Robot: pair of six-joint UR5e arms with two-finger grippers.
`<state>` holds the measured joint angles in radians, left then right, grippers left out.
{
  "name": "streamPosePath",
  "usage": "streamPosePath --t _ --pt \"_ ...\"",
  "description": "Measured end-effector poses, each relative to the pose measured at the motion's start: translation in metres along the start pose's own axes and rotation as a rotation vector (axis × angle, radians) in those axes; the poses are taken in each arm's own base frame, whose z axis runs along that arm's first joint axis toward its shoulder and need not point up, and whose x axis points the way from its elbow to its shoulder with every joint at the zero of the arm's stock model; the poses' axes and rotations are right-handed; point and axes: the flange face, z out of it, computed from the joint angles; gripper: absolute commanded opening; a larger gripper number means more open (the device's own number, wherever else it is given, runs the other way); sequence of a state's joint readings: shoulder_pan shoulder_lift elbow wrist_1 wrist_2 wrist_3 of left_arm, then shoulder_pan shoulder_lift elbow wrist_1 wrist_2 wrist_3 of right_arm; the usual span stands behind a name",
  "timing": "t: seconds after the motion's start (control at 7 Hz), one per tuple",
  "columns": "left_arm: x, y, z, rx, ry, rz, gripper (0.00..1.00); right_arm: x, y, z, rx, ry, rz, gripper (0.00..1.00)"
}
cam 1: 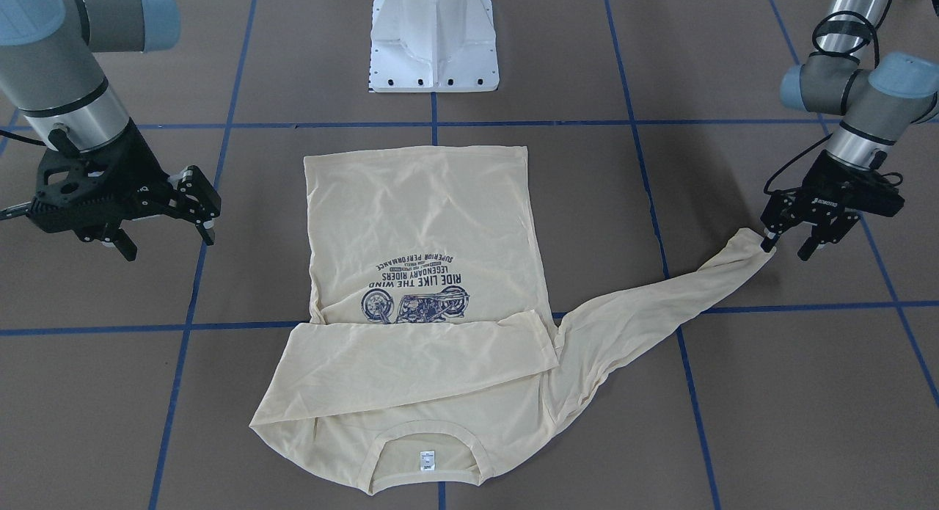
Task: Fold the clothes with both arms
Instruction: 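Grasp the cuff of the other sleeve with the left gripper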
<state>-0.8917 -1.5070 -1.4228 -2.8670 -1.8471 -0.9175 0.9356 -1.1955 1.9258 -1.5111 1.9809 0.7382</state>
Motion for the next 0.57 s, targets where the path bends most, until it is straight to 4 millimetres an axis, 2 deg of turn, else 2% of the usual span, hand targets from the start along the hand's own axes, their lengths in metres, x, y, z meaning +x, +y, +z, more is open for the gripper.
streamPosePath --t 0.57 --pt "-0.0044 0.0094 0.0112 -0.025 -0.013 -0.002 0.53 -0.0001 -0.0003 -0.0001 0.002 0.001 -0.001 1.00"
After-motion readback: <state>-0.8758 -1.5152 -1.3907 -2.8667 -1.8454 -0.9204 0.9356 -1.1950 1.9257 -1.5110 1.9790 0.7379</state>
